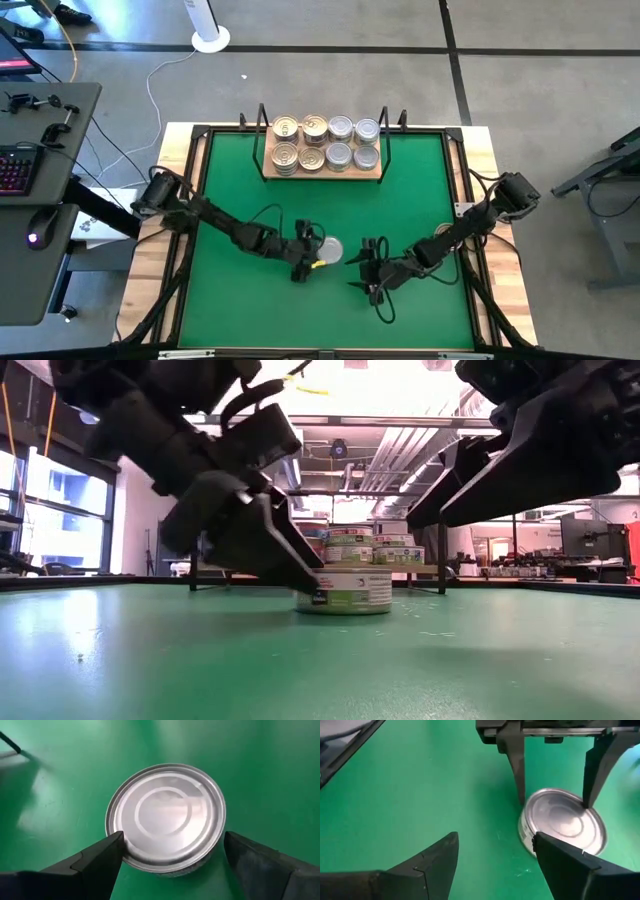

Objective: Stack canned seafood by type on shelf
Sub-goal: Stack the green tuna can on top of the other green tuna can

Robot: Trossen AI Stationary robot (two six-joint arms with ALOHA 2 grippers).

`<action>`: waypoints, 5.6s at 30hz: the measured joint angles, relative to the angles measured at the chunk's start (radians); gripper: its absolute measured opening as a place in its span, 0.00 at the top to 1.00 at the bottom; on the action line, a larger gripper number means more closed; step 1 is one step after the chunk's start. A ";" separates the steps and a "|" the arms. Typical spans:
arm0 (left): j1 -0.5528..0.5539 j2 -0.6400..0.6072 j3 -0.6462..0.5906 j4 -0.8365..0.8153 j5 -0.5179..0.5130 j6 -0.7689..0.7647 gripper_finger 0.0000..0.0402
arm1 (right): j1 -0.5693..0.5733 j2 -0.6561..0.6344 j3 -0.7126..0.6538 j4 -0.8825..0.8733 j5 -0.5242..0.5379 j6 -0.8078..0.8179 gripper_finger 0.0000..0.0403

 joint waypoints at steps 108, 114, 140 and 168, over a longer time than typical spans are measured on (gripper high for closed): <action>-0.014 -0.018 -0.280 0.382 -0.092 -0.172 0.59 | -0.311 0.350 -0.004 0.528 -0.272 -0.108 0.20; -0.025 -0.099 -0.258 0.209 -0.104 -0.176 0.60 | -0.293 0.349 -0.041 0.573 -0.201 -0.050 0.21; -0.031 -0.195 -0.263 0.074 -0.071 -0.233 0.45 | -0.289 0.344 -0.056 0.652 -0.185 0.070 0.28; -0.027 -0.182 -0.263 0.186 -0.076 -0.202 0.56 | -0.290 0.114 0.071 0.329 -0.191 0.015 0.28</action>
